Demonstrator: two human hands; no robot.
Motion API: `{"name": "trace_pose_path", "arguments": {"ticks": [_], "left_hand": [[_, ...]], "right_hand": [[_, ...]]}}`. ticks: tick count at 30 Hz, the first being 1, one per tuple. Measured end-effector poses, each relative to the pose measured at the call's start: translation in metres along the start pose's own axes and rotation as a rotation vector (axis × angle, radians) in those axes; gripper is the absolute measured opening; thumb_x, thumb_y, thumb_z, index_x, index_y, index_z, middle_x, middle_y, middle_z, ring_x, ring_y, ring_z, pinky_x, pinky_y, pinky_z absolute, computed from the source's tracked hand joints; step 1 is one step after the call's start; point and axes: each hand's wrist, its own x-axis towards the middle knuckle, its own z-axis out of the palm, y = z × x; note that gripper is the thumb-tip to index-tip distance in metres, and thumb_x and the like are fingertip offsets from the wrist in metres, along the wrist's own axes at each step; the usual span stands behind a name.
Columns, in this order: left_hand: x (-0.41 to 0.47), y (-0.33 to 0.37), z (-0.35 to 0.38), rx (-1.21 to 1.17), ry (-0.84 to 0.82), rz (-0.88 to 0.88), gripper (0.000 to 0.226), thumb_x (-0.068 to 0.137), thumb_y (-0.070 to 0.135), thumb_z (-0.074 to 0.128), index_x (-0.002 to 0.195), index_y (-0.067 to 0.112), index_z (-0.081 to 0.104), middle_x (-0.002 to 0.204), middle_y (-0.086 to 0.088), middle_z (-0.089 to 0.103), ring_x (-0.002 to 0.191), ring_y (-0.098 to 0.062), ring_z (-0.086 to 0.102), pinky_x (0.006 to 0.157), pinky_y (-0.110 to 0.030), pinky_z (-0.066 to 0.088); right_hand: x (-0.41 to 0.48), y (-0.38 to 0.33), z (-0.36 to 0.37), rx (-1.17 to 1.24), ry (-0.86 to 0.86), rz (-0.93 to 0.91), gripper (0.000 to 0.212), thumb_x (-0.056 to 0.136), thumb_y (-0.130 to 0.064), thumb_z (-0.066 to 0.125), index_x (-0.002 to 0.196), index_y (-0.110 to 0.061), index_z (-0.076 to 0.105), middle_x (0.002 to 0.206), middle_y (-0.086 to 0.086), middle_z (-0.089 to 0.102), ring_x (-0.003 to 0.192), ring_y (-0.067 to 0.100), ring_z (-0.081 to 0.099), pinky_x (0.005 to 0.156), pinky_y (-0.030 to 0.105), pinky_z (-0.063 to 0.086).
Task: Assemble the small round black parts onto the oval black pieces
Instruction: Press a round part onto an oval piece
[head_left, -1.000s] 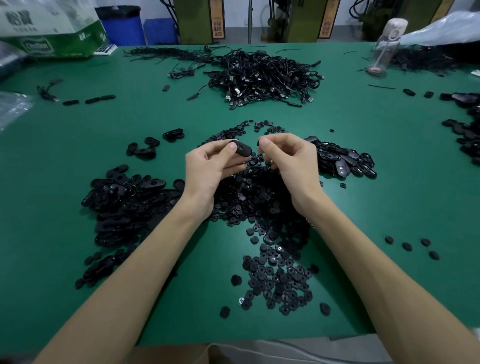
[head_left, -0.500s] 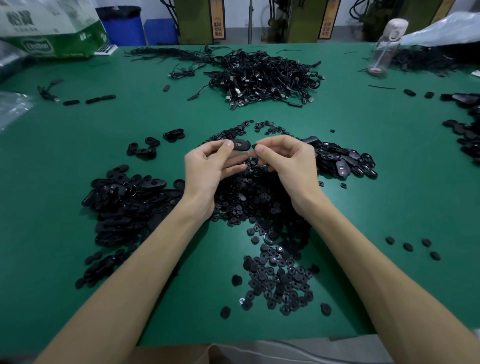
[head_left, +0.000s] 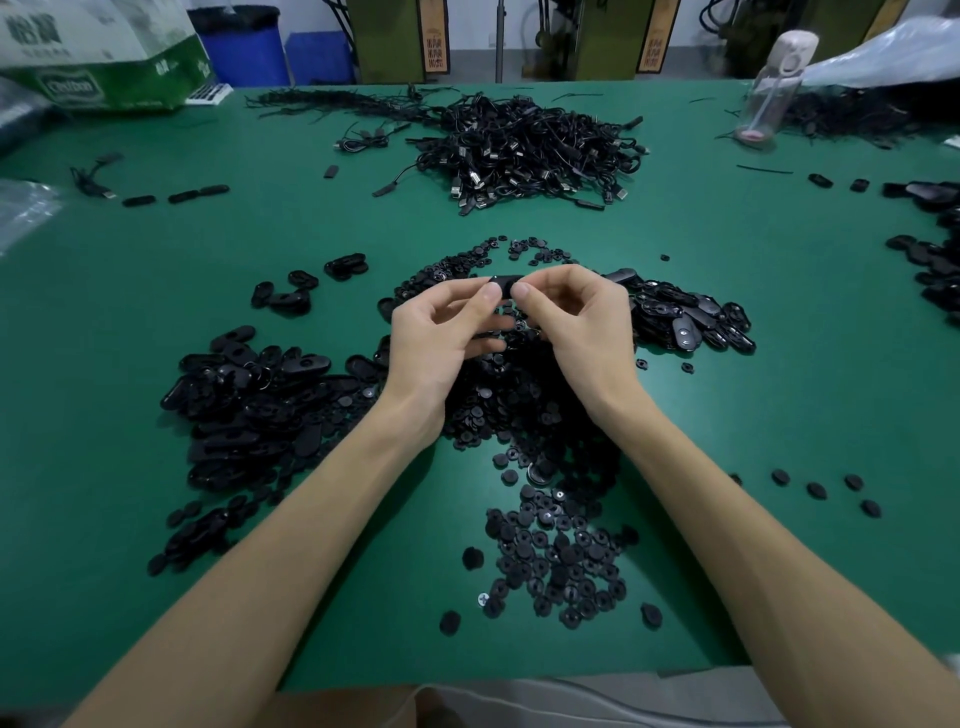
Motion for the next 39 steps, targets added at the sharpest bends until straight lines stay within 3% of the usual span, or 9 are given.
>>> {"name": "trace_pose_path", "arguments": {"ticks": [17, 27, 32, 39], "left_hand": [[0.000, -0.007, -0.001, 0.224, 0.000, 0.139, 0.014, 0.099, 0.011, 0.069, 0.112, 0.007, 0.073, 0.094, -0.008, 0.078, 0.077, -0.018, 0.074, 0.069, -0.029, 0.060], [-0.005, -0.002, 0.003, 0.057, -0.054, 0.058, 0.010, 0.098, 0.010, 0.070, 0.106, 0.015, 0.073, 0.089, -0.007, 0.079, 0.074, -0.018, 0.075, 0.072, -0.029, 0.061], [-0.003, -0.003, 0.002, 0.043, -0.026, 0.015, 0.012, 0.099, 0.011, 0.068, 0.110, 0.010, 0.073, 0.099, -0.011, 0.080, 0.083, -0.022, 0.077, 0.070, -0.027, 0.059], [0.004, -0.008, -0.004, 0.172, 0.055, 0.029, 0.016, 0.100, 0.015, 0.067, 0.104, 0.002, 0.076, 0.078, -0.004, 0.075, 0.064, -0.009, 0.066, 0.060, -0.021, 0.050]], "right_hand": [[-0.001, -0.004, 0.001, -0.176, -0.018, -0.010, 0.005, 0.091, -0.018, 0.075, 0.087, -0.015, 0.076, 0.071, -0.011, 0.069, 0.062, -0.004, 0.057, 0.063, 0.011, 0.044], [-0.004, -0.011, -0.002, -0.137, 0.052, -0.053, 0.010, 0.091, -0.018, 0.077, 0.084, -0.012, 0.073, 0.078, -0.001, 0.073, 0.069, 0.012, 0.061, 0.067, 0.023, 0.048], [-0.007, -0.012, 0.002, -0.237, 0.041, -0.126, 0.006, 0.092, -0.015, 0.074, 0.089, -0.009, 0.074, 0.085, 0.000, 0.072, 0.077, 0.011, 0.064, 0.072, 0.018, 0.047], [-0.010, -0.011, 0.005, -0.333, -0.116, -0.247, 0.008, 0.093, -0.009, 0.070, 0.096, -0.010, 0.077, 0.092, 0.003, 0.067, 0.079, 0.010, 0.061, 0.073, 0.014, 0.042]]}}
